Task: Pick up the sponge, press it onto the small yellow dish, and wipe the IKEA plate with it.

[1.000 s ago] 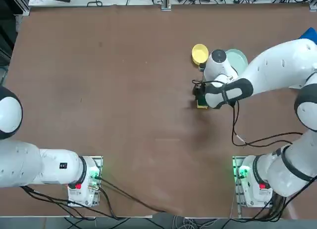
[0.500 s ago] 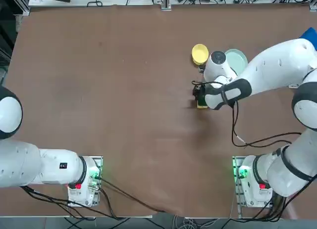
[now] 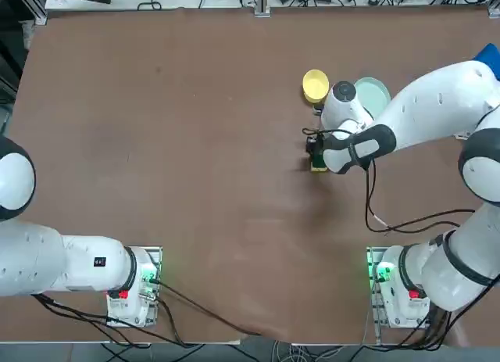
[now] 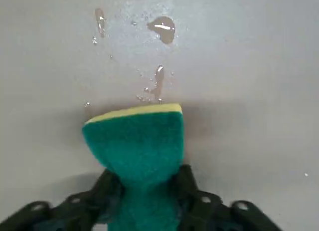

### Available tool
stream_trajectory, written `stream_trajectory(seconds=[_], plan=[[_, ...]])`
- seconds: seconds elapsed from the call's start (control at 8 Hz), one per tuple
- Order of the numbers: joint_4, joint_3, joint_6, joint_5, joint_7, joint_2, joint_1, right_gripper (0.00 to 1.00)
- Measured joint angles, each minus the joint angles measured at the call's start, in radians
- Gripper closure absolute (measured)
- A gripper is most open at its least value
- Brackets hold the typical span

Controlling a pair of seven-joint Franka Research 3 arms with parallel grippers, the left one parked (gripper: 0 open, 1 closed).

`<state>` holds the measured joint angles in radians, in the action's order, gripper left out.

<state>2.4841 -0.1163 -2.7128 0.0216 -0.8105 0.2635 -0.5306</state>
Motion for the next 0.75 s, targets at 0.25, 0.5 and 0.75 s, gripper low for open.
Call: stream_trajectory(seconds=[0.25,0.5,0.75], plan=[[-0.001,0.003,-0.002,0.000,0.000,-0.006,0.001,0.68],[-0.005,0.007,-0.004,0.000,0.000,-0.032,0.001,0.72],[-0.017,0.010,0.051,0.000,0.000,-0.091,0.001,0.78]])
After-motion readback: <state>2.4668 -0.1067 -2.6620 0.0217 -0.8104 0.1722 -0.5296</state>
